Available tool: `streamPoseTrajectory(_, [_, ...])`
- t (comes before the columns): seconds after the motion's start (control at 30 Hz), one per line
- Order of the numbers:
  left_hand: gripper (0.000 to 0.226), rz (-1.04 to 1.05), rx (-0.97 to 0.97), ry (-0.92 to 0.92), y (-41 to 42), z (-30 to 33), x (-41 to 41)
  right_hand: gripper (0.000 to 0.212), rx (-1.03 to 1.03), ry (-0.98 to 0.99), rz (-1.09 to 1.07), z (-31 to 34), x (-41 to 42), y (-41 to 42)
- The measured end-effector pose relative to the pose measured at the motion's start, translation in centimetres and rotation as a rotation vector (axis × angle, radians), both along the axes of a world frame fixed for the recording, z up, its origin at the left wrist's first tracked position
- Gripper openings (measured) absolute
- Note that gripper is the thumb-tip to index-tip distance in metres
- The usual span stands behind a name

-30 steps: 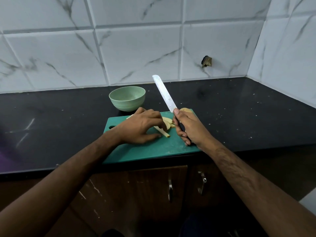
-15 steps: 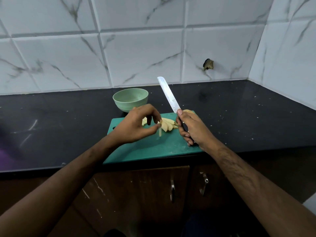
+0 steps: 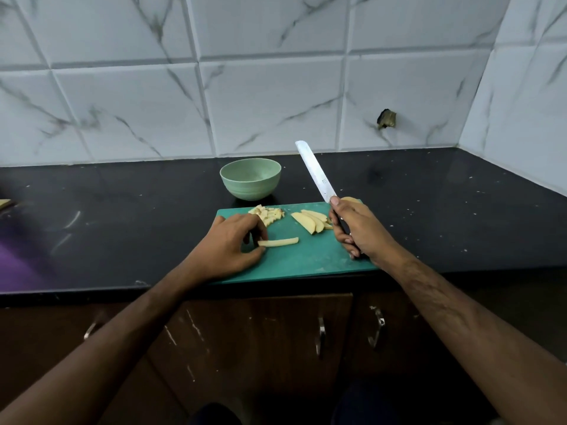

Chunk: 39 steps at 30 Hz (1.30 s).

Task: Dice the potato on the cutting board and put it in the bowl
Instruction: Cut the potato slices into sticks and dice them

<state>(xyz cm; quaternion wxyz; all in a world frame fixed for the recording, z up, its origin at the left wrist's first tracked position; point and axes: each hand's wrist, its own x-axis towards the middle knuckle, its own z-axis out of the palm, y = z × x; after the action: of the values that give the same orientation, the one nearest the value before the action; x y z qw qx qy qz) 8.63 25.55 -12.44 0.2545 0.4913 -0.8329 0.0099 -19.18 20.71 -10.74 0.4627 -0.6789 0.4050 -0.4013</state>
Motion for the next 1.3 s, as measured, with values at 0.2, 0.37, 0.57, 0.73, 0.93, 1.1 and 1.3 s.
streamPoseTrajectory(0.2, [0.016, -0.047, -0.009, 0.06, 0.4, 0.0, 0.0, 0.045, 0.088, 0.324, 0.025, 2.0, -0.4, 1.3])
streamPoseTrajectory(0.37, [0.016, -0.136, 0.036, 0.093, 0.4, 0.2, 0.2, 0.042, 0.157, 0.661, 0.079, 2.9, -1.1, 4.7])
streamPoseTrajectory(0.57, [0.029, -0.171, 0.067, 0.046, 0.5, 0.2, 0.4, 0.045, 0.058, 0.939, 0.066, 3.4, -1.4, 7.8])
streamPoseTrajectory(0.73, [0.031, -0.178, 0.063, 0.043, 0.6, 0.1, 0.4, 0.046, -0.047, 1.036, -0.008, 3.6, -1.4, 8.4])
streamPoseTrajectory(0.93, [0.03, -0.172, 0.073, 0.058, 0.6, 0.3, 0.3, 0.043, -0.085, 1.109, -0.009, 2.5, -1.4, 9.2])
streamPoseTrajectory(1.1, [0.032, -0.168, 0.086, 0.066, 0.8, 0.3, 0.3, 0.043, -0.151, 1.121, -0.05, 1.5, -1.5, 9.2])
streamPoseTrajectory(1.3, [0.031, -0.163, 0.082, 0.067, 0.9, 0.5, 0.1, 0.041, -0.28, 1.145, -0.139, 1.9, -1.4, 9.0])
